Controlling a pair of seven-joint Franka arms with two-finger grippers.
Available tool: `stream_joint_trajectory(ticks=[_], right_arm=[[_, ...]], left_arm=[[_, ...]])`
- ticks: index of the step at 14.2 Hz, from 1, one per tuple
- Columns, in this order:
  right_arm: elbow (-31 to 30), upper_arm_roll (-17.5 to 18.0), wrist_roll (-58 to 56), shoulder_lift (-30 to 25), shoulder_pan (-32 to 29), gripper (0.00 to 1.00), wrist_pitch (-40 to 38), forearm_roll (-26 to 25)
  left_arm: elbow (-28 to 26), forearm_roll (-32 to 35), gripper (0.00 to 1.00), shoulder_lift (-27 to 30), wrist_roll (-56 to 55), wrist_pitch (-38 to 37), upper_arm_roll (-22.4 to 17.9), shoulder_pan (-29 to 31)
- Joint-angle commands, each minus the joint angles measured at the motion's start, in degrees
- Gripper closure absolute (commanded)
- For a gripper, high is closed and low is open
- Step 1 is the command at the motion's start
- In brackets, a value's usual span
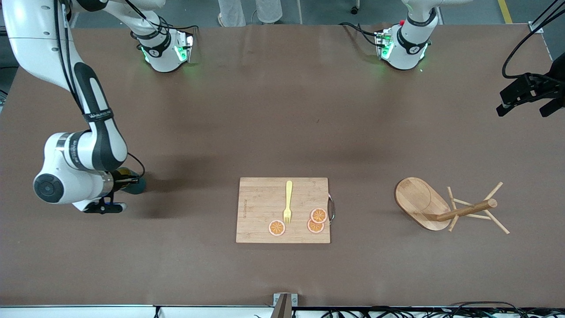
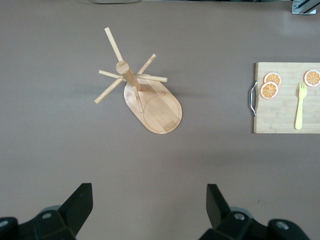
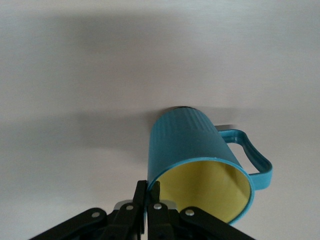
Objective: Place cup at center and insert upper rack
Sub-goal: 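Lift the teal mug with the right gripper toward the table center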
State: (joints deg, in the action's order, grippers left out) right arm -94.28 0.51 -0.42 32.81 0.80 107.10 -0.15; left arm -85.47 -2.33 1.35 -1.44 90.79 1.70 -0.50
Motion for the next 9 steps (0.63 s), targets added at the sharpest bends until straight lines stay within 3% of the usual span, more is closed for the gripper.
stream_joint_trajectory(ticks=[1,6,9], right_arm=[[2.3,1.8,5.1,-2.0,4.4,1.0,-4.5,2.0],[7.9,3.4,13.9,-2.6,16.8,1.0,-8.4,3.0],[11.2,3.5,20.5,-2.2,24.3,1.0,-7.8,7.0]], left_arm=[[0.0,-1.1,0.0,0.1,-0.6,0.2,-0.1,0.2],[0.0,-1.1,0.0,0.1,-0.6,0.2,-0.1,0.2],[0.0,-1.2,0.0,0.1,-0.6,0.2,-0.1,0.2]])
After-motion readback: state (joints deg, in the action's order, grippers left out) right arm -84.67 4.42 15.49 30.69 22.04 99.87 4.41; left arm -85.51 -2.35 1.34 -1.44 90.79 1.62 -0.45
